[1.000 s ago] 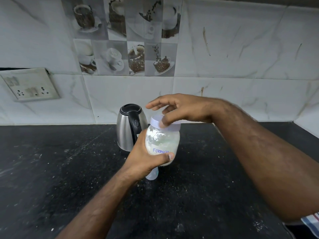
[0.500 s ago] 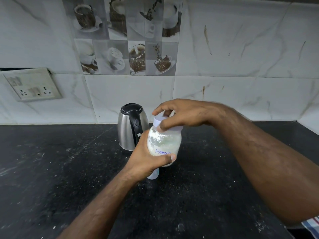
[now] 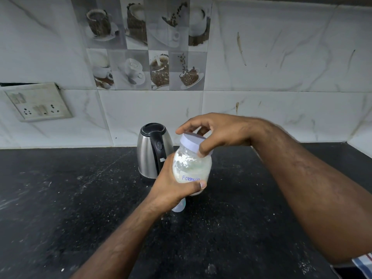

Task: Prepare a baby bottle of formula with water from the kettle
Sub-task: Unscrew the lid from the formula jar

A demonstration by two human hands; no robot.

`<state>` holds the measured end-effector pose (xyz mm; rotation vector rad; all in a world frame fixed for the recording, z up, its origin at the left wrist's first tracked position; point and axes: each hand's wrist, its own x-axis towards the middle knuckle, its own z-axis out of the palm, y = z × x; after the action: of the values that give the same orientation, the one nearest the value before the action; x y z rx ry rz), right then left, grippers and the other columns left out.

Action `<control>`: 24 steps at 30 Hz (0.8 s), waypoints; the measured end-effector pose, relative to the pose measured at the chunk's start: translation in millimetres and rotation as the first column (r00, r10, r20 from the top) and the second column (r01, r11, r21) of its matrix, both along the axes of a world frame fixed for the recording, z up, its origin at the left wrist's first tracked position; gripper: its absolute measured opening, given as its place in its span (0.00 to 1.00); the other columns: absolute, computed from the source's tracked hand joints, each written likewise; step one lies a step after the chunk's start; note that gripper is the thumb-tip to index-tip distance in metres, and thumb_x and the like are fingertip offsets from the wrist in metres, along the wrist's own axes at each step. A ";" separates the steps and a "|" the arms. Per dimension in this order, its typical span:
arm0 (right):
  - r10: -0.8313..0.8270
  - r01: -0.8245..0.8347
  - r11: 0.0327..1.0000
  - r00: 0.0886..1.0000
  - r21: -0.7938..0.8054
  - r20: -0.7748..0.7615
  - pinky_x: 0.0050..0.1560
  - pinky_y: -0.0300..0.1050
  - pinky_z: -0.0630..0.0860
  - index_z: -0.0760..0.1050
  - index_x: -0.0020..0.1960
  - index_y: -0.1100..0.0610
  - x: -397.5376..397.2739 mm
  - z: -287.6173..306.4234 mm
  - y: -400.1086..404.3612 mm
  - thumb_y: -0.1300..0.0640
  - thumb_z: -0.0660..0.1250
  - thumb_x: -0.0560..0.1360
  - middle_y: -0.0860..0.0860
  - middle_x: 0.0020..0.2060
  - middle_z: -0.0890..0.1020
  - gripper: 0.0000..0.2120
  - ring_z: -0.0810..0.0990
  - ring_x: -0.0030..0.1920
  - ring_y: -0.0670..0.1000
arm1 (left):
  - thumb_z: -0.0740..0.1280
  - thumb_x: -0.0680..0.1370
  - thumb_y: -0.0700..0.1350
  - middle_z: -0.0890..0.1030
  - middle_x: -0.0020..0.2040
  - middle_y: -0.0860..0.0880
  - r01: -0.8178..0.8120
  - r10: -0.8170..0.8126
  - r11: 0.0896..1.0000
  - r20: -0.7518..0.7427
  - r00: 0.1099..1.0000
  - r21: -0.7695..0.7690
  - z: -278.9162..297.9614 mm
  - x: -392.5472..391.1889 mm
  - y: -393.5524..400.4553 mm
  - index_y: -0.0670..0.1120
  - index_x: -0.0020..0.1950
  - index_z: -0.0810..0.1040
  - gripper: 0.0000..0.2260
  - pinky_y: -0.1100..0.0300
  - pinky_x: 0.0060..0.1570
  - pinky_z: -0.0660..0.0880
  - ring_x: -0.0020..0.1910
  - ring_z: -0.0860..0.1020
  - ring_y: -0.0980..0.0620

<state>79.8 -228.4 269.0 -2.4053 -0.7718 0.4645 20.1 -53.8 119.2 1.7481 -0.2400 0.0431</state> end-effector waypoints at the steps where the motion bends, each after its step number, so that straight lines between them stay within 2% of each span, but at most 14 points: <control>1: 0.012 -0.011 0.999 1.000 0.050 -0.013 0.52 0.42 0.81 0.76 0.68 0.43 0.7 0.8 -3.0 0.66 0.75 0.71 0.45 0.63 0.77 0.31 0.81 0.56 0.47 | 0.80 0.61 0.54 0.81 0.60 0.55 -0.002 0.002 1.000 -0.003 1.000 -0.001 -0.9 0.6 0.3 0.54 0.72 0.68 0.42 0.57 0.56 0.80 0.58 0.81 0.58; 3: -0.001 0.005 0.990 0.999 0.139 -0.035 0.53 0.43 0.82 0.77 0.67 0.44 2.9 0.4 -8.1 0.69 0.74 0.69 0.46 0.65 0.76 0.32 0.80 0.59 0.50 | 0.80 0.61 0.55 0.81 0.61 0.55 -0.002 0.002 1.000 -0.002 1.000 -0.008 -2.9 1.9 0.4 0.54 0.72 0.68 0.42 0.55 0.58 0.80 0.59 0.81 0.57; 6: -0.075 0.094 0.947 0.994 0.306 -0.074 0.56 0.49 0.82 0.78 0.64 0.44 10.7 -10.0 -20.8 0.62 0.76 0.65 0.50 0.64 0.76 0.30 0.81 0.57 0.52 | 0.81 0.61 0.54 0.81 0.62 0.55 -0.014 0.013 1.000 -0.012 1.000 -0.023 -6.9 1.1 -0.4 0.55 0.73 0.68 0.42 0.55 0.58 0.81 0.60 0.81 0.57; 9: -0.177 0.265 0.793 0.962 0.549 -0.209 0.50 0.46 0.81 0.76 0.59 0.48 18.2 -34.2 -43.4 0.66 0.76 0.65 0.52 0.60 0.76 0.27 0.82 0.51 0.49 | 0.82 0.63 0.51 0.81 0.60 0.56 -0.042 0.041 0.998 -0.022 0.999 -0.043 -13.0 -1.3 -0.9 0.54 0.71 0.69 0.39 0.63 0.53 0.80 0.59 0.81 0.60; 12: -0.294 0.412 0.678 0.911 0.609 -0.289 0.53 0.46 0.79 0.74 0.60 0.49 21.7 -77.4 -69.5 0.70 0.76 0.70 0.53 0.58 0.77 0.25 0.81 0.56 0.51 | 0.81 0.64 0.47 0.81 0.60 0.54 -0.054 0.052 0.997 -0.031 0.998 -0.054 -17.2 -4.3 -4.8 0.51 0.71 0.69 0.38 0.67 0.51 0.78 0.57 0.81 0.62; 15: -0.408 0.516 0.648 0.856 0.560 -0.318 0.64 0.49 0.78 0.77 0.63 0.48 19.8 -136.0 -87.4 0.70 0.78 0.68 0.55 0.62 0.79 0.29 0.82 0.58 0.52 | 0.82 0.69 0.35 0.81 0.57 0.55 -0.049 0.047 0.997 -0.018 0.999 -0.067 -20.5 -5.5 -13.5 0.51 0.67 0.70 0.33 0.71 0.47 0.77 0.52 0.81 0.68; 17: -0.455 0.564 0.677 0.826 0.473 -0.333 0.66 0.50 0.77 0.77 0.62 0.50 13.9 -175.3 -90.7 0.69 0.81 0.64 0.57 0.62 0.80 0.31 0.82 0.60 0.54 | 0.79 0.70 0.31 0.83 0.54 0.57 -0.031 0.031 0.997 -0.010 0.999 -0.071 -22.7 -5.8 -21.0 0.53 0.63 0.71 0.30 0.72 0.46 0.77 0.50 0.81 0.68; 20: -0.452 0.548 0.791 0.823 0.271 -0.344 0.64 0.53 0.79 0.76 0.60 0.49 4.0 -224.9 -90.0 0.58 0.84 0.55 0.53 0.59 0.82 0.36 0.82 0.60 0.53 | 0.82 0.66 0.38 0.81 0.57 0.54 -0.043 0.042 0.993 -0.013 0.999 -0.109 -28.5 -4.4 -32.0 0.55 0.63 0.71 0.32 0.70 0.46 0.78 0.52 0.82 0.66; 24: -0.424 0.450 0.892 0.866 0.044 -0.263 0.64 0.45 0.77 0.75 0.60 0.48 -1.8 -259.7 -93.6 0.56 0.85 0.58 0.45 0.58 0.82 0.34 0.79 0.61 0.46 | 0.81 0.64 0.43 0.82 0.58 0.54 -0.061 0.057 0.989 -0.032 0.998 -0.137 -38.1 -1.2 -44.1 0.55 0.64 0.71 0.33 0.66 0.48 0.79 0.54 0.83 0.61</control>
<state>78.0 -322.0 9.3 -2.2710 -0.1225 0.5069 18.9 -97.9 81.2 1.6171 -0.1607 0.0760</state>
